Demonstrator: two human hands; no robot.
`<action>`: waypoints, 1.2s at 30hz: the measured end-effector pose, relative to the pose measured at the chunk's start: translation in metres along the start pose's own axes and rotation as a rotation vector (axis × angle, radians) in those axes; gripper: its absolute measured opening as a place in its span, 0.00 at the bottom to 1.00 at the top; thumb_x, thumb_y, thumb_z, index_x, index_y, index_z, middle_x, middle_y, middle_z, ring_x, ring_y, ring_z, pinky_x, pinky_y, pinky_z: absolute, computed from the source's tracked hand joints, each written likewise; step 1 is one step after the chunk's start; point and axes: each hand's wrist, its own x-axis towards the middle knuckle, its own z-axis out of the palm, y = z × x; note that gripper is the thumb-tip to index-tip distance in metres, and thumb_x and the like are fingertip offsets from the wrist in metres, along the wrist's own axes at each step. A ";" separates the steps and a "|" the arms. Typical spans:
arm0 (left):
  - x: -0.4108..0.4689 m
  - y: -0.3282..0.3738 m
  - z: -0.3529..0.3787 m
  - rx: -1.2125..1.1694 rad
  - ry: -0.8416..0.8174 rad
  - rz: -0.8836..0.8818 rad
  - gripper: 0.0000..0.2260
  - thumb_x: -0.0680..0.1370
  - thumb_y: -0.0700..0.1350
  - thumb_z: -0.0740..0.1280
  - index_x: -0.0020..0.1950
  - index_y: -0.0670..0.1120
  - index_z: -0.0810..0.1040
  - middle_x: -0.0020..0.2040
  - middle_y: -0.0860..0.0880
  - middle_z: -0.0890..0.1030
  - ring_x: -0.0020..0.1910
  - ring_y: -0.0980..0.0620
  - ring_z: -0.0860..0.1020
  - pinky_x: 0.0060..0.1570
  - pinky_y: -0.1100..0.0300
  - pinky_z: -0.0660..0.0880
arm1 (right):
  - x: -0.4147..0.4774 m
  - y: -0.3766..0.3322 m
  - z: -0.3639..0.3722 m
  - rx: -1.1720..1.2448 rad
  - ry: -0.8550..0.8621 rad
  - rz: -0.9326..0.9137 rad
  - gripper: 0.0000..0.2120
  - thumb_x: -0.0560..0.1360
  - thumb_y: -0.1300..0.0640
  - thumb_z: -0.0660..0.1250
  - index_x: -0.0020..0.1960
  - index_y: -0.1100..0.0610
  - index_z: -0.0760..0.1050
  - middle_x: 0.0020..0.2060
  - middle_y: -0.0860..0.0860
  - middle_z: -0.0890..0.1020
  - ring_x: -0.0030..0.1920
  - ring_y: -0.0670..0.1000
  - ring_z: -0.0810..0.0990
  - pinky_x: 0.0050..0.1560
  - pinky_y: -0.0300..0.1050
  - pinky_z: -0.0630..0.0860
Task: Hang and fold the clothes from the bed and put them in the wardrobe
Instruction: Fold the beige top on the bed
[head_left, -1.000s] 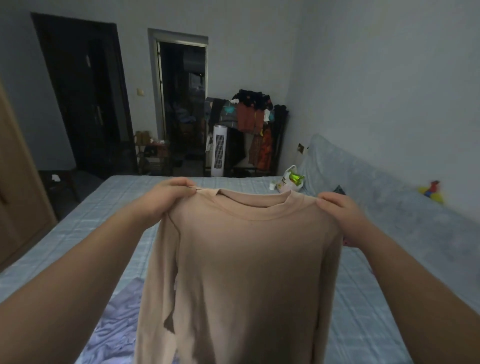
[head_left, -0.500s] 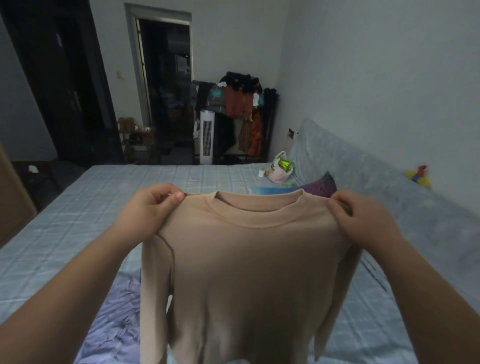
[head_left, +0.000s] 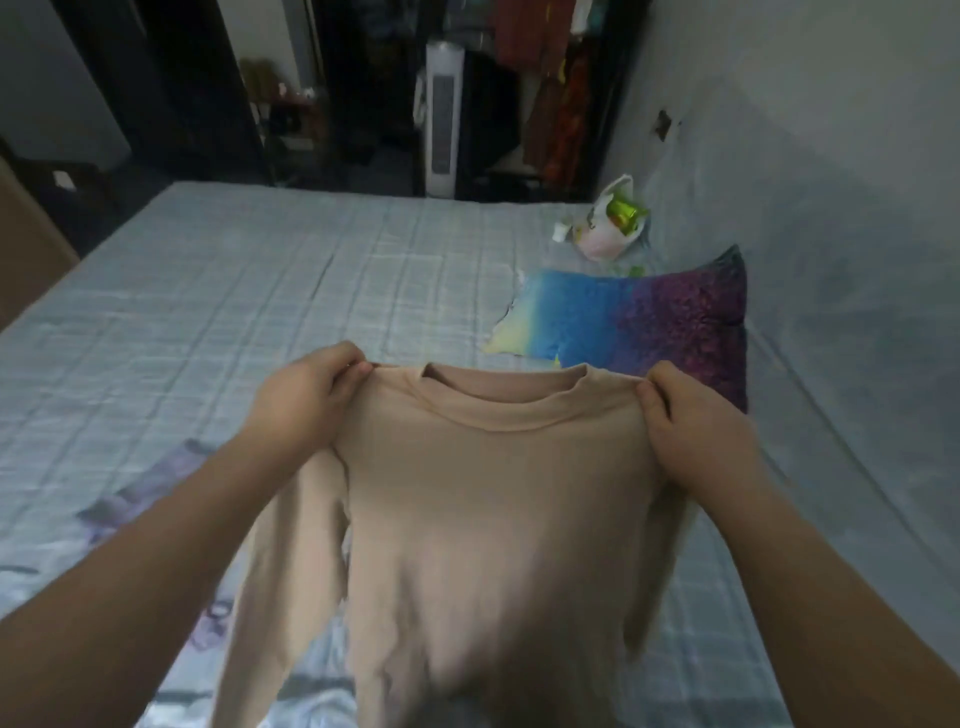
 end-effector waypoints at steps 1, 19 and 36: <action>0.009 -0.004 0.023 0.031 -0.017 -0.031 0.08 0.82 0.51 0.62 0.49 0.48 0.76 0.46 0.44 0.81 0.47 0.41 0.79 0.43 0.50 0.73 | 0.012 0.012 0.022 0.017 -0.040 0.003 0.13 0.81 0.45 0.56 0.40 0.50 0.62 0.33 0.47 0.71 0.37 0.55 0.73 0.35 0.50 0.68; 0.187 -0.216 0.403 0.346 -0.148 -0.311 0.13 0.81 0.56 0.55 0.45 0.49 0.70 0.31 0.51 0.71 0.34 0.44 0.72 0.32 0.55 0.61 | 0.191 0.141 0.485 -0.135 -0.228 -0.037 0.11 0.82 0.47 0.52 0.45 0.51 0.65 0.39 0.53 0.75 0.41 0.60 0.77 0.35 0.47 0.66; 0.147 -0.217 0.481 0.279 -0.133 0.034 0.25 0.79 0.51 0.58 0.73 0.41 0.69 0.75 0.40 0.69 0.77 0.39 0.61 0.74 0.41 0.59 | 0.147 0.111 0.547 -0.155 -0.130 -0.253 0.23 0.82 0.50 0.51 0.73 0.57 0.65 0.72 0.58 0.69 0.73 0.61 0.65 0.72 0.60 0.62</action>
